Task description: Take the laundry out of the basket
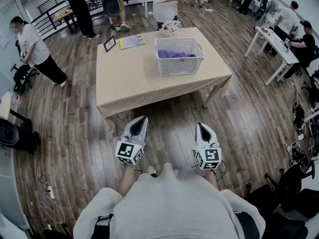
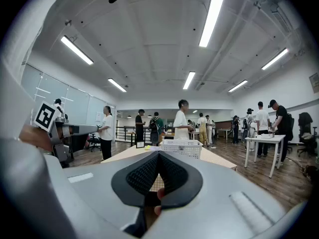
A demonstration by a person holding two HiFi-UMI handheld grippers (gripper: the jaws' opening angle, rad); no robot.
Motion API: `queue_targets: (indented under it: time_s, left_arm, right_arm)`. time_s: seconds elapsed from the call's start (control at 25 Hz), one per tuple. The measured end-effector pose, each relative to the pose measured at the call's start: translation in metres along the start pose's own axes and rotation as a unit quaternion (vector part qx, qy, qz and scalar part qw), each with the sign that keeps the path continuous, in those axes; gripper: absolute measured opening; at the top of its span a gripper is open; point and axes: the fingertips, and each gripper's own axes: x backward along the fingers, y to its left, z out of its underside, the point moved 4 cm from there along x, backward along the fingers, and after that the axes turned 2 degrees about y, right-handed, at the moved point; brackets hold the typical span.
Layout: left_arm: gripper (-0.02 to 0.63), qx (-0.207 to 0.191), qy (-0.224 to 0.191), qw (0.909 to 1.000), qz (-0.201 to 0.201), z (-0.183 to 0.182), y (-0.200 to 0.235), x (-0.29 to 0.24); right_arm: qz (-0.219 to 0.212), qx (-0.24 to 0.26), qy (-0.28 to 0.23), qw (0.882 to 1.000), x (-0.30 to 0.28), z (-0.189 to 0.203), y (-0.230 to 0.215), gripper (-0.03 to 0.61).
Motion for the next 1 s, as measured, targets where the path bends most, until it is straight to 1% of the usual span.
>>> queue_targets:
  time_s: [0.2, 0.36, 0.52, 0.76, 1.0]
  left_arm:
    - [0.01, 0.0, -0.001, 1.0, -0.001, -0.004, -0.002, -0.003]
    - [0.01, -0.001, -0.003, 1.0, -0.008, -0.004, -0.002, -0.006]
    - [0.011, -0.001, -0.002, 1.0, -0.006, -0.003, -0.008, -0.006]
    - [0.01, -0.004, -0.002, 0.9999, -0.015, -0.004, -0.011, -0.004]
    - [0.01, -0.008, 0.007, 0.9998, -0.016, 0.004, -0.033, -0.011]
  right_arm:
    - [0.008, 0.005, 0.002, 1.0, 0.002, -0.001, -0.01, -0.003]
    - [0.011, 0.004, 0.003, 1.0, 0.0, 0.0, -0.012, -0.003]
    - [0.01, 0.0, 0.005, 1.0, 0.003, 0.004, -0.013, -0.003]
    - [-0.009, -0.016, -0.004, 1.0, 0.006, 0.008, -0.013, -0.002]
    - [-0.024, -0.009, 0.0, 1.0, 0.013, 0.014, -0.025, -0.002]
